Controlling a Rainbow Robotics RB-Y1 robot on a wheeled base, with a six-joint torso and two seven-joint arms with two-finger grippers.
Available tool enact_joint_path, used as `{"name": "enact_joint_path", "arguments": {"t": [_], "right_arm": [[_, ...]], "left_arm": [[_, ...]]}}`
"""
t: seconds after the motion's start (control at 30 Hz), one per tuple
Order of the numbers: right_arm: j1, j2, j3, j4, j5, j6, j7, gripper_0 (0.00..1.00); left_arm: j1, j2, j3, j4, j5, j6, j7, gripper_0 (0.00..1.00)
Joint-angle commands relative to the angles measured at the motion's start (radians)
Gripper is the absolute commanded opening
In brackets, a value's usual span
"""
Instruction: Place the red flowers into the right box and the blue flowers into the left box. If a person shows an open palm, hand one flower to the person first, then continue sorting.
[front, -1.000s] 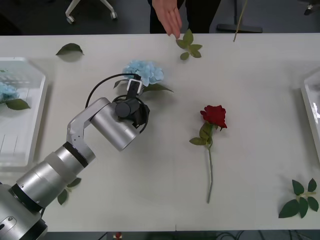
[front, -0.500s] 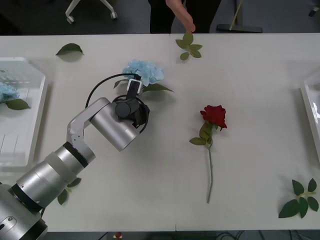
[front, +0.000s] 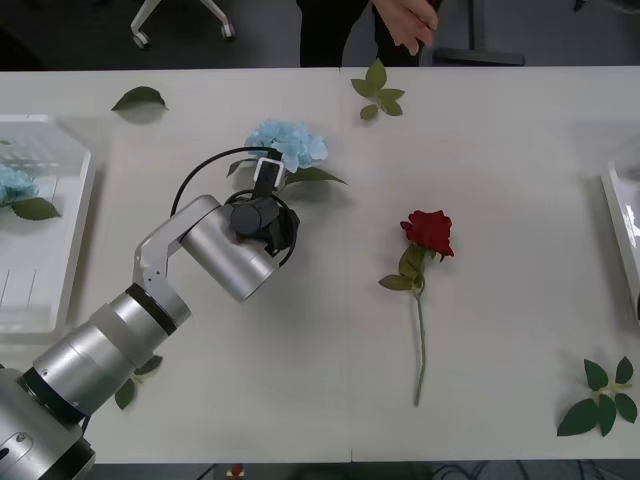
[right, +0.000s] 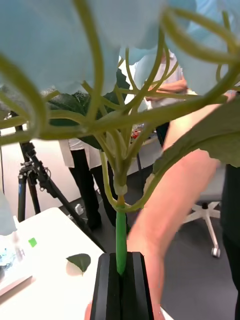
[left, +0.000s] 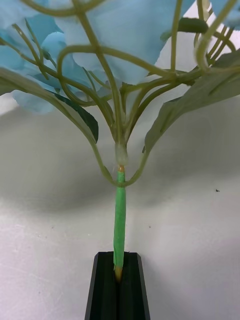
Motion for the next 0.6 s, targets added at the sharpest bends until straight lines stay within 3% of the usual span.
{"name": "enact_joint_path", "arguments": {"t": [0.03,0.6], "right_arm": [[-0.071,0.029,-0.007,-0.044,0.037,-0.006,0.031,0.0],[-0.109,0.107,0.036,-0.047,0.07,-0.01,0.031,0.0]], "left_arm": [[0.003,0.015,-0.004,-0.028,-0.01,-0.001,-0.008,0.0],[0.003,0.011,-0.004,-0.028,-0.016,-0.002,-0.008,0.0]]}}
